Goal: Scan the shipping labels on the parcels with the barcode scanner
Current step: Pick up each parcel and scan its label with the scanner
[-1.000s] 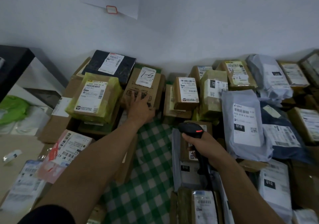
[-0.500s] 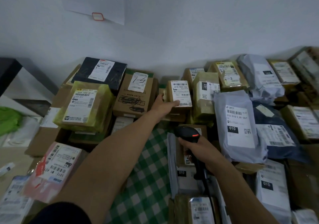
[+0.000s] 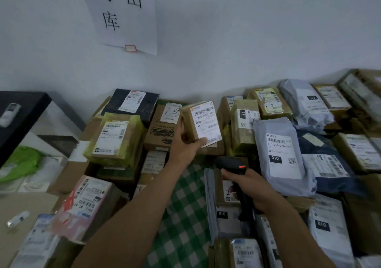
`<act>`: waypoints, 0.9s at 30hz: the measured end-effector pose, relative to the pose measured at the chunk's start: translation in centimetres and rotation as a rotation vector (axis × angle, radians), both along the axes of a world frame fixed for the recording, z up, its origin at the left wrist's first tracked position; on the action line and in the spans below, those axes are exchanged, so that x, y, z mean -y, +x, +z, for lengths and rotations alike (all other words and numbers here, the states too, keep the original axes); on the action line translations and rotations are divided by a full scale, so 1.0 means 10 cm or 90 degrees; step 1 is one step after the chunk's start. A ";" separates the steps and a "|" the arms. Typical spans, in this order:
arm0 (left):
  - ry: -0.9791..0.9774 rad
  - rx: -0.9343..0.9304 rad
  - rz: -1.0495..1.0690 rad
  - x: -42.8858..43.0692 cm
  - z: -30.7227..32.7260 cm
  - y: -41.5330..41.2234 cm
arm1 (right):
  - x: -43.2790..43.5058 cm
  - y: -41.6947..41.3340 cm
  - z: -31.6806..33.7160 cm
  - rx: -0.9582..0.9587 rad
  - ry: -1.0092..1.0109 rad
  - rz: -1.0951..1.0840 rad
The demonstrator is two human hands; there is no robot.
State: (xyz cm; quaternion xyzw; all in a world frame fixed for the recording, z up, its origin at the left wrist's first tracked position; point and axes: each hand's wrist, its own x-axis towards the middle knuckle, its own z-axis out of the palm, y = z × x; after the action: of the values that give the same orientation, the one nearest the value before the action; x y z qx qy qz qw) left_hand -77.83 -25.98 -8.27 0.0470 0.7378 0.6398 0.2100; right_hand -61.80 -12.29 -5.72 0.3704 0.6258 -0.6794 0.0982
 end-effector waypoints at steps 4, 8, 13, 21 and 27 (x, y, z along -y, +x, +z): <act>0.036 -0.005 0.014 0.39 0.27 0.40 | 0.11 0.21 0.28 -0.052 0.023 -0.020; 0.055 0.021 0.041 0.69 0.47 0.83 | 0.32 0.46 0.59 -0.102 0.103 -0.003; 0.066 0.008 0.060 1.08 0.55 1.29 | 0.64 0.88 0.84 -0.189 0.152 -0.066; 0.005 -0.066 -0.119 1.37 0.68 1.92 | 1.14 1.35 1.08 -0.288 0.179 -0.072; -0.017 -0.088 -0.071 1.53 0.65 1.99 | 1.24 1.51 1.19 -0.272 0.227 -0.052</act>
State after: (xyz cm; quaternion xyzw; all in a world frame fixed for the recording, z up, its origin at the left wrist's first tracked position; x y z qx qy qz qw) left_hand -57.88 -41.30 -1.79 0.1297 0.7551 0.6126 0.1944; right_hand -46.65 -24.68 6.22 0.2552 0.7262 -0.6249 -0.1302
